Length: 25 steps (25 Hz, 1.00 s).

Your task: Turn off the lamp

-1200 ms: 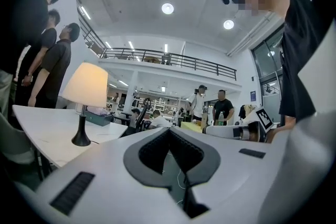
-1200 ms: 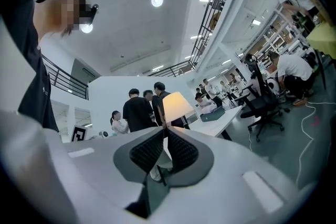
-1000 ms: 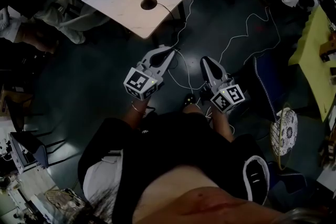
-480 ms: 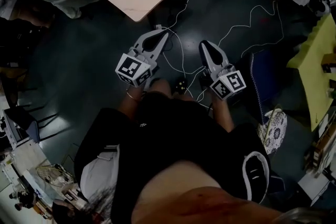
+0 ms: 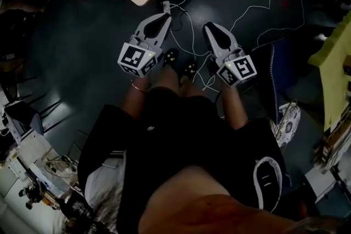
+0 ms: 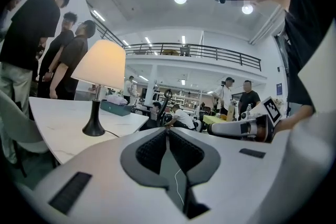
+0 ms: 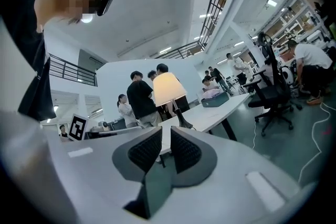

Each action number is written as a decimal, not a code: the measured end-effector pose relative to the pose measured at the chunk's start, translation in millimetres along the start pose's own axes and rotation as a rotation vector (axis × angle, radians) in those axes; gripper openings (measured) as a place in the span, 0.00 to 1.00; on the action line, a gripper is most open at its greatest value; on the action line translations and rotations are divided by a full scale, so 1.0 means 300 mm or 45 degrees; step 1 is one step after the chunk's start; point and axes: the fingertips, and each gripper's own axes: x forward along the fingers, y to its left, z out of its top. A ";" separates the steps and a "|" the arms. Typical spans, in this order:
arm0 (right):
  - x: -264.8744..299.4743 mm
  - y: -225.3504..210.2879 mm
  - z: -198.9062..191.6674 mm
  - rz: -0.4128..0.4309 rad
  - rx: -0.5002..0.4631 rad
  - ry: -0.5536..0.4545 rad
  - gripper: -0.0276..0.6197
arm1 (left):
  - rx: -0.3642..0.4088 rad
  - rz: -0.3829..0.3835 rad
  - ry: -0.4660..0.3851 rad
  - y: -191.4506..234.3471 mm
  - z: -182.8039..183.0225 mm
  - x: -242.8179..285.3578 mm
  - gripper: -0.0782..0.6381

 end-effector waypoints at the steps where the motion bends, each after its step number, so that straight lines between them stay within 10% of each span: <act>1: 0.028 -0.017 -0.016 -0.003 -0.010 0.018 0.08 | -0.010 0.001 0.004 0.014 -0.012 0.013 0.12; 9: 0.252 -0.154 -0.130 -0.062 -0.049 0.122 0.23 | -0.049 -0.046 0.065 0.092 -0.160 0.087 0.12; 25: 0.595 -0.438 -0.397 -0.148 -0.073 0.254 0.23 | -0.087 0.017 0.090 0.261 -0.346 0.114 0.12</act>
